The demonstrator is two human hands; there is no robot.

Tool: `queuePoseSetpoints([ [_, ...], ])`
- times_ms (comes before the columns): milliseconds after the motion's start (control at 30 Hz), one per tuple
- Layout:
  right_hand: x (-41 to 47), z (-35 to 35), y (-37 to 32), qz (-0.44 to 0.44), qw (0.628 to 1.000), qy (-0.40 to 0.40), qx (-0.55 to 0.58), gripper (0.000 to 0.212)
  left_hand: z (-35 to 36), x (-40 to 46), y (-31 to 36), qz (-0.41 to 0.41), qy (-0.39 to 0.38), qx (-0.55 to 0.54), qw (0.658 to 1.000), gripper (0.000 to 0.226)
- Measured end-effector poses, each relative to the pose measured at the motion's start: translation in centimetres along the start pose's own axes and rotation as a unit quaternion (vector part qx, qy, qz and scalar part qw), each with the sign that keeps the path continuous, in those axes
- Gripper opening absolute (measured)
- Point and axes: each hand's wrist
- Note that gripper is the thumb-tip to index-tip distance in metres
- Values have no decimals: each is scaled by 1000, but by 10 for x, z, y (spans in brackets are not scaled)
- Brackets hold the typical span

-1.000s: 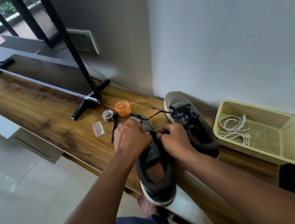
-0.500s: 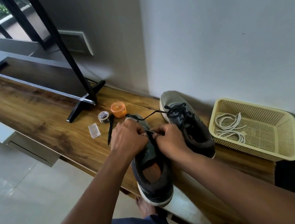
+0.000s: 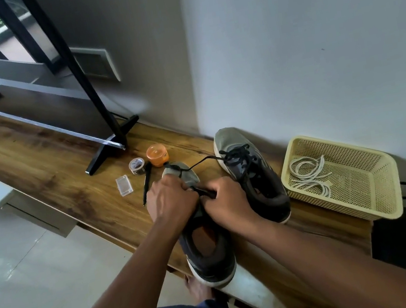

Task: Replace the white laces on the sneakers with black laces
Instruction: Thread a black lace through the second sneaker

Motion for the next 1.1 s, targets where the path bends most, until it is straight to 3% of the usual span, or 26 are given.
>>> queuePoseSetpoints([
  [267,-16,9,6,-82,997,10,-7,16,-2,11,-9,-20,-38,-18,999,6],
  [400,-17,15,10,-110,994,23,-8,22,-3,16,-12,-28,-55,-18,998,8],
  [667,-21,26,14,-105,991,73,27,25,-7,21,-17,-66,-100,-59,991,8],
  [933,-23,28,16,-110,989,98,31,29,-2,17,-15,-94,-60,-58,992,9],
  [1100,-26,31,16,-115,988,105,16,32,-6,21,-18,-114,-80,-108,984,10],
])
Point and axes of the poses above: each hand's wrist, its own x-axis towards the middle knuckle, its own z-axis out of the palm, y = z × x, and after that the axes turned 11 degrees about z, right-handed
